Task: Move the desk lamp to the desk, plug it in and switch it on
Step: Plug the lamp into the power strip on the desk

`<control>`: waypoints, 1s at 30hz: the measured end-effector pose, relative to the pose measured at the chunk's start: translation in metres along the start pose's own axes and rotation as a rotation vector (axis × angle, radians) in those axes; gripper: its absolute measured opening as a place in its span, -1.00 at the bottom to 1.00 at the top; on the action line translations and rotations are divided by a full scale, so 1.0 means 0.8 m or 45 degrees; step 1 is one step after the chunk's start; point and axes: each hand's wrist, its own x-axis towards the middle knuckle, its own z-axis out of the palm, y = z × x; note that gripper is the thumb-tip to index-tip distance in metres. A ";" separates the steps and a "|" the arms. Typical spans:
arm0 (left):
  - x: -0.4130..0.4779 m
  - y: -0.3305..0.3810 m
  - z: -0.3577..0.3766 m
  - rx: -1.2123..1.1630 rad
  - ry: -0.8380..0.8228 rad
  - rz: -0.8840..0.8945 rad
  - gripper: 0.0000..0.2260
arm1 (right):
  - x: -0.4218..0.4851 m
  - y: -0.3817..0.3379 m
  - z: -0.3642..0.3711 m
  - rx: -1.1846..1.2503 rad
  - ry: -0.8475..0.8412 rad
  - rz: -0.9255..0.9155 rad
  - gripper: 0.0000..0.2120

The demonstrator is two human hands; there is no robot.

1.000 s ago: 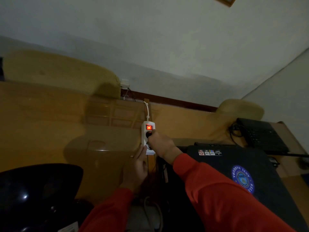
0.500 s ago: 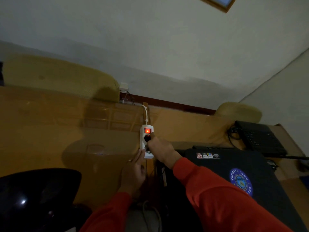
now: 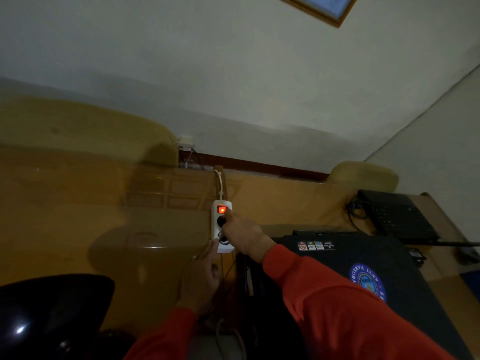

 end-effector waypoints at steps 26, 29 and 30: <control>0.039 0.045 -0.010 -0.258 0.218 -0.175 -0.77 | -0.016 0.039 -0.001 1.230 0.308 0.360 -0.80; 0.043 0.050 -0.007 -0.167 0.234 -0.143 -0.78 | -0.016 0.058 0.010 1.258 0.313 0.626 -0.83; 0.045 0.054 -0.007 -0.123 0.236 -0.144 -0.78 | -0.014 0.063 0.013 1.225 0.219 0.655 -0.84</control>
